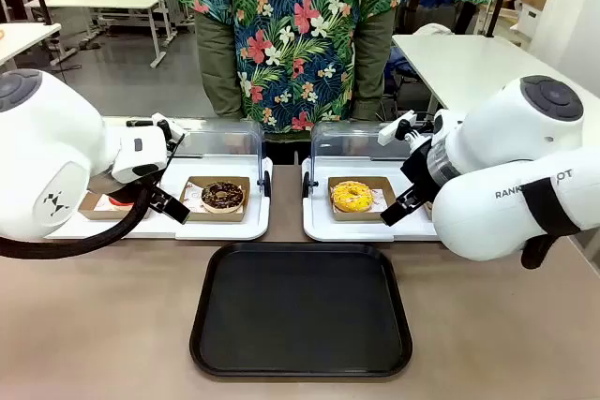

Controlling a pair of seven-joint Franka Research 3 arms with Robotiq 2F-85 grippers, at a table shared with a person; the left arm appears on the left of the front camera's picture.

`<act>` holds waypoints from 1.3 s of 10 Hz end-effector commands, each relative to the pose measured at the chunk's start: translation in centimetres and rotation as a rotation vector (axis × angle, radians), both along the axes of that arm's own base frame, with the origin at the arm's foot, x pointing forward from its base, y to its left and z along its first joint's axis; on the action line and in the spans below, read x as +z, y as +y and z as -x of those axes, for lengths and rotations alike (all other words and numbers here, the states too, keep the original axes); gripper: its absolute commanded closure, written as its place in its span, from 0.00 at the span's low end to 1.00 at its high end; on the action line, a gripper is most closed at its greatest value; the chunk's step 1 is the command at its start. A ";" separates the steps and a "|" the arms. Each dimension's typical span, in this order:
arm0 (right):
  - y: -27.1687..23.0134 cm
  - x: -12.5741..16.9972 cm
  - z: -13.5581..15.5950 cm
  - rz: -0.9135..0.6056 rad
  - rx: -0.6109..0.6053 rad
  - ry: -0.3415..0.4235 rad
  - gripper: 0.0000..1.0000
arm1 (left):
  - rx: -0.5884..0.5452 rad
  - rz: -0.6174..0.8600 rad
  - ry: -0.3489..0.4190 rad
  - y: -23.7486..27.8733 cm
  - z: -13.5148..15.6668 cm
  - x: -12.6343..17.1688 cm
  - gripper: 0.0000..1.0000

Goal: Move the second donut from the left to the tray.
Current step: Pick up the Paper togo box containing the Donut indicated by the person and place it on the Handle tray.

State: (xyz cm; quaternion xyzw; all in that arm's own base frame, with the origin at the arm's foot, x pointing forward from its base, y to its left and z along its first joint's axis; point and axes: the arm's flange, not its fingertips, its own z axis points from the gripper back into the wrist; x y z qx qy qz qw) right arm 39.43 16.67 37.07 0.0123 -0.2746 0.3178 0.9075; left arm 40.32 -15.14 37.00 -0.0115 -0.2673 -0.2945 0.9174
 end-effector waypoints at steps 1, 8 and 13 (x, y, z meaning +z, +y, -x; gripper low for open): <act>0.0 0.0 0.0 0.000 0.000 0.000 0.00 | 0.000 0.000 0.000 0.0 0.0 0.0 0.00; 0.0 0.0 0.0 0.000 0.000 0.000 0.00 | 0.000 0.000 0.000 0.0 0.0 0.0 0.00; -3.6 6.1 -2.3 -0.059 -0.012 0.034 0.00 | -0.028 0.117 0.106 4.2 -3.0 5.1 0.00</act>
